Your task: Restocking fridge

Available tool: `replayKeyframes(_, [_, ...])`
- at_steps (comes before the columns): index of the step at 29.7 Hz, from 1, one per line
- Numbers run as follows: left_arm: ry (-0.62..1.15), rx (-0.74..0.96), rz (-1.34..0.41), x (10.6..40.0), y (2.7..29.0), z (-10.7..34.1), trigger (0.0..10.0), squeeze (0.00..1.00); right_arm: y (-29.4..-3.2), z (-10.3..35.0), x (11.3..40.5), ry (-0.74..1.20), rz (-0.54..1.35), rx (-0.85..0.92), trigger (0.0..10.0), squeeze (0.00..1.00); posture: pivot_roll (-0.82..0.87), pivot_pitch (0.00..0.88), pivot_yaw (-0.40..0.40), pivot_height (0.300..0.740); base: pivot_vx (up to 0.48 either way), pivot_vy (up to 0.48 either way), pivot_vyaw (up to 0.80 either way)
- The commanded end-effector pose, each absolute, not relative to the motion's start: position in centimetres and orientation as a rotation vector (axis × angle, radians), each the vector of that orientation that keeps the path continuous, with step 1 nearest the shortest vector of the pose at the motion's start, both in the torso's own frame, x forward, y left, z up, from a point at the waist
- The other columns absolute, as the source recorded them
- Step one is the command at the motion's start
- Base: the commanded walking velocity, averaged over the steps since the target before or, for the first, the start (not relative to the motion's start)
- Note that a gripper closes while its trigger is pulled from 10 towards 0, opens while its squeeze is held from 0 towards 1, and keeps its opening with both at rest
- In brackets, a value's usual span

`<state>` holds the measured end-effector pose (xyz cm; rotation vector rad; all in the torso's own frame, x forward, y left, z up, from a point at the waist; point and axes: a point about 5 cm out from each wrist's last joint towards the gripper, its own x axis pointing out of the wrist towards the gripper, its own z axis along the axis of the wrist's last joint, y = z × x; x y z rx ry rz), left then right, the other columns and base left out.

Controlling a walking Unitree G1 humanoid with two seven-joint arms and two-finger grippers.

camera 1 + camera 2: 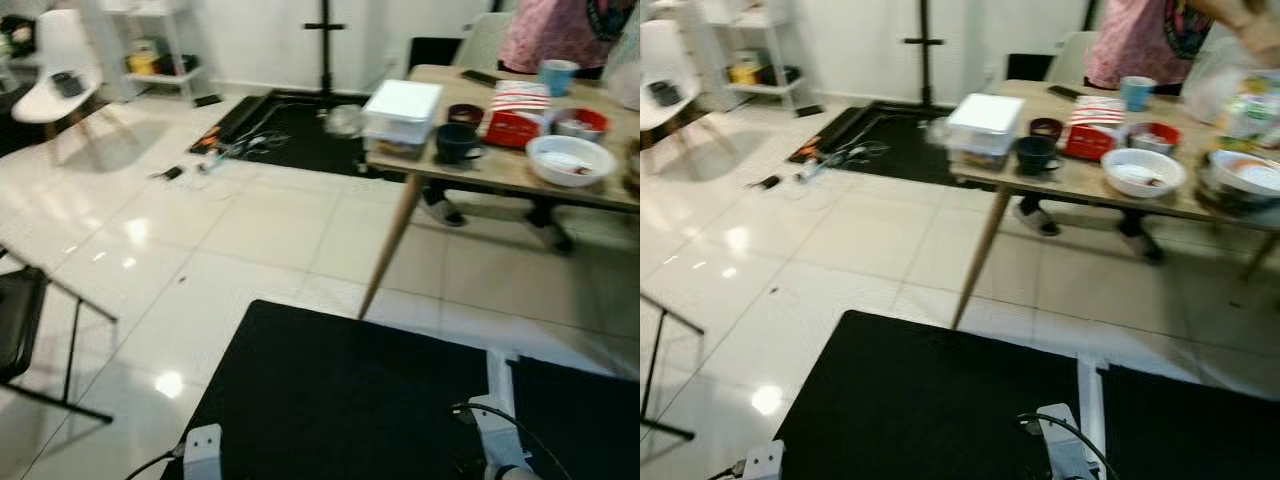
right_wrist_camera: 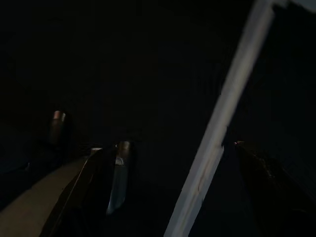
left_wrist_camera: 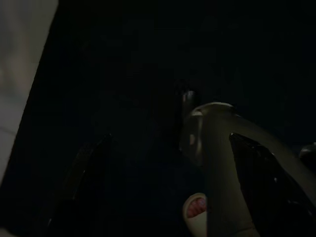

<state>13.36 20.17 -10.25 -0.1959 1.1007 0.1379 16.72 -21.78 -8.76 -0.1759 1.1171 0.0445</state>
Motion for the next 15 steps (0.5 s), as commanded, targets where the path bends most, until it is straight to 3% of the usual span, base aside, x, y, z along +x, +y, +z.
replayKeyframes(1, [1.109,-0.179,0.134,13.3,20.3,-10.3,10.0,0.00,-21.6,-8.8,16.6,1.119,0.038,-0.158,10.0,0.00,-0.01,0.000,0.040,0.740,0.000,0.000,-0.78])
replayKeyframes(10, [1.098,-0.171,0.128,14.1,20.4,-10.0,10.0,0.00,-21.2,-8.7,17.0,1.107,0.048,-0.168,10.0,0.00,0.00,0.000,0.044,0.740,0.000,0.000,-0.78])
replayKeyframes(15, [1.096,-0.166,0.123,14.3,20.3,-9.9,10.0,0.00,-21.1,-8.7,17.3,1.097,0.052,-0.176,10.0,0.00,0.00,0.000,0.042,0.740,0.000,0.000,-0.19])
